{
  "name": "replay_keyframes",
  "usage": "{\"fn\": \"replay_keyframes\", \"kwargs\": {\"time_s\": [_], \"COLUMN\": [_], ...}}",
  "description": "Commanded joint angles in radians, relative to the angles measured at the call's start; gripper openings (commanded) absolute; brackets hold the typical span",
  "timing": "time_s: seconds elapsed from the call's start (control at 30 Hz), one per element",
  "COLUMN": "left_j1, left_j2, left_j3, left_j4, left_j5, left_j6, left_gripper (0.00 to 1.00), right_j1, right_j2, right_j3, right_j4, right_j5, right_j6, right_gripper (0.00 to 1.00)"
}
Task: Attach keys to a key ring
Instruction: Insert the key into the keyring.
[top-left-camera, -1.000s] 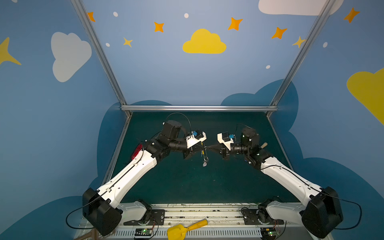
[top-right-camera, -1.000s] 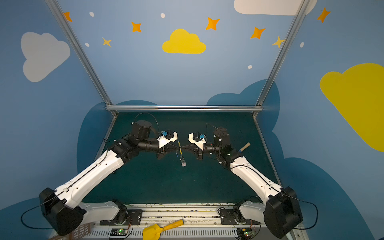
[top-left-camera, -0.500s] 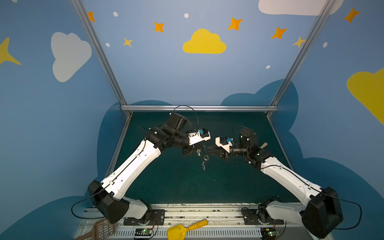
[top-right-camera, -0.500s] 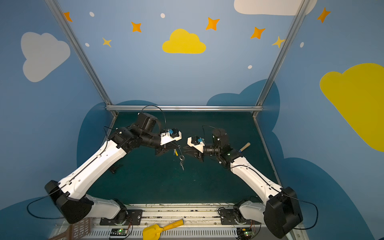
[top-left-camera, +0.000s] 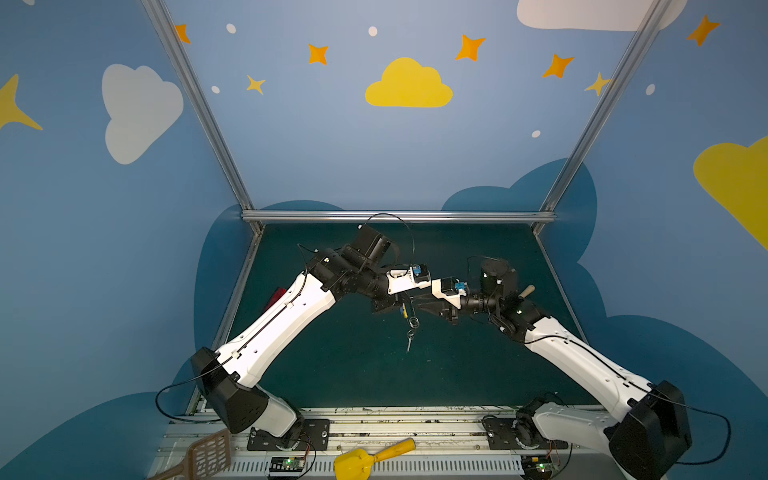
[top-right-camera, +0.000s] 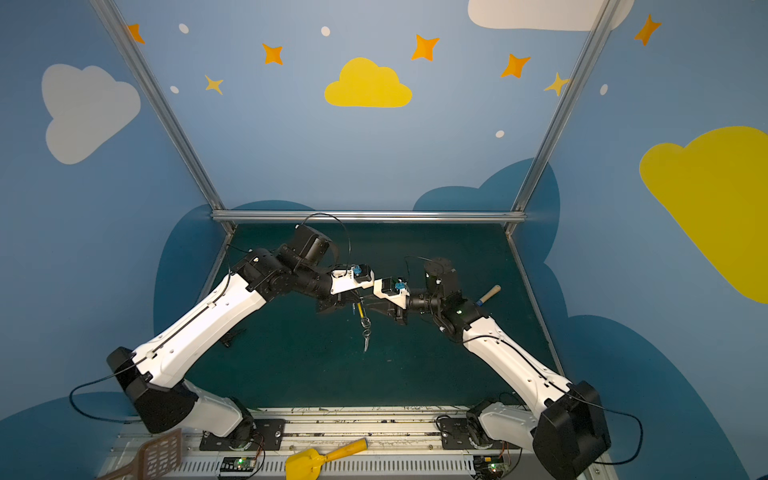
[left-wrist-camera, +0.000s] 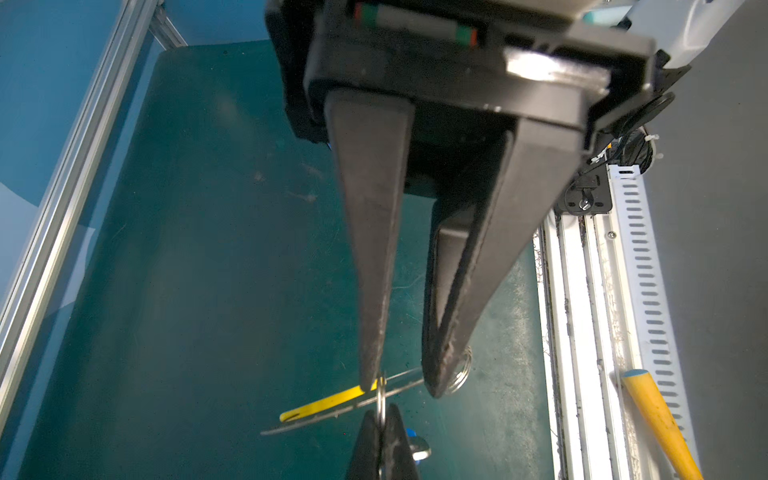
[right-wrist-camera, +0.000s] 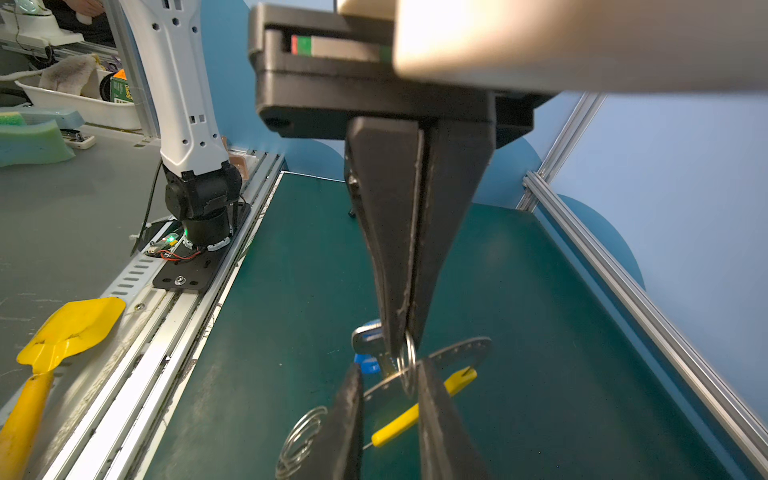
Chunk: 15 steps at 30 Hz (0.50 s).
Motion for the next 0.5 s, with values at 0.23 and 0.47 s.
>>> {"fn": "replay_keyframes", "kwargs": {"time_s": [0.23, 0.47], "left_j1": [-0.015, -0.015], "left_j2": [-0.003, -0.037], "left_j3": [0.019, -0.038], "left_j4": [0.002, 0.105], "left_j5": [-0.004, -0.003], "left_j6": [-0.002, -0.041], "left_gripper": [0.04, 0.1], "right_j1": [0.005, 0.005], "right_j2": [-0.008, 0.003], "right_j3": [0.028, 0.03], "right_j4": [0.008, 0.02], "right_j5": [0.025, 0.017], "right_j6": [0.023, 0.057], "right_gripper": [0.0, 0.0]}}
